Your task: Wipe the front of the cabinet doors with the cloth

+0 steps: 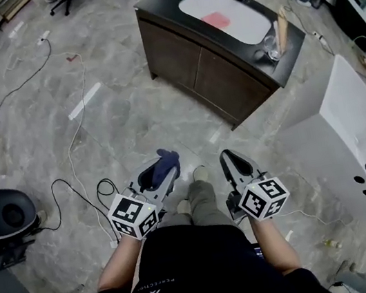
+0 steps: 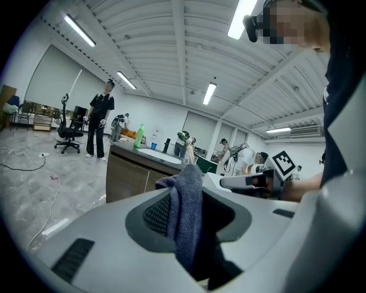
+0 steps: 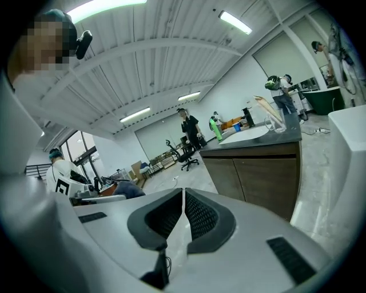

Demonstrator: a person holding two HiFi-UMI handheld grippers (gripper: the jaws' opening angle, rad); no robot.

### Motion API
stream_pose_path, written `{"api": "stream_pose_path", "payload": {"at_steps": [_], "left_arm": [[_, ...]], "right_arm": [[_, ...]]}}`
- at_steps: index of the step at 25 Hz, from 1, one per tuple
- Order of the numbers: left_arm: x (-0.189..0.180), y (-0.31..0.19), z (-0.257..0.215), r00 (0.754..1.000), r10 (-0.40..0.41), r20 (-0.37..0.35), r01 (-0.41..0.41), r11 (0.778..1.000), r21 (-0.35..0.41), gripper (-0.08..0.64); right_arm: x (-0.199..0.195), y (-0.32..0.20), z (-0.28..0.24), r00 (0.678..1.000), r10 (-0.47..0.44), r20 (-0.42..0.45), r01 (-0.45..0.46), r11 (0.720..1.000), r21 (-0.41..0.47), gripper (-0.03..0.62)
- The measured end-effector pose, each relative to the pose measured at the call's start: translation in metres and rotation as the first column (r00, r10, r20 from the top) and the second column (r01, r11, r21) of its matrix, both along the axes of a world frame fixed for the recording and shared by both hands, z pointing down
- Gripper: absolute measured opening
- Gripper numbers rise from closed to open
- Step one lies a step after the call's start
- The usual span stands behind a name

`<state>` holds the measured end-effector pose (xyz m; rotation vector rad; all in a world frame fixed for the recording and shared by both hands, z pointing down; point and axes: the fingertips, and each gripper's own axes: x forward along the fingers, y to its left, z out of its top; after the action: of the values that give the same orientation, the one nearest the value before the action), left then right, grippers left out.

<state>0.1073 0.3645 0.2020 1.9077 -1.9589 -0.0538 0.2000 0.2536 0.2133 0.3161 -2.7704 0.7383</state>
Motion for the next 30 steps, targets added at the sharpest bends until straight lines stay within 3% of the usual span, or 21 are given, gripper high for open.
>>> {"api": "stream_pose_path", "payload": {"at_steps": [12,17,22,30], "left_arm": [[-0.066,-0.126,-0.018,0.998,-0.048,0.026,0.048,0.999,0.02,0.131],[-0.077,-0.169,-0.019,0.997,-0.069,0.026,0.069,0.998,0.007,0.131],[-0.1,-0.191,-0.028,0.99,-0.14,0.036,0.139,0.99,0.027,0.131],[-0.124,-0.205,-0.028,0.979,-0.196,0.053,0.197,0.98,-0.008,0.13]], "right_arm": [[-0.073,-0.116,-0.003,0.996,-0.087,-0.019,0.087,0.996,-0.003,0.038],[-0.085,-0.158,-0.002,0.995,-0.1,-0.019,0.099,0.995,-0.023,0.038],[-0.096,-0.188,0.001,0.995,-0.102,-0.01,0.101,0.994,-0.049,0.038],[-0.115,-0.205,0.016,0.992,-0.122,-0.019,0.12,0.988,-0.102,0.038]]}}
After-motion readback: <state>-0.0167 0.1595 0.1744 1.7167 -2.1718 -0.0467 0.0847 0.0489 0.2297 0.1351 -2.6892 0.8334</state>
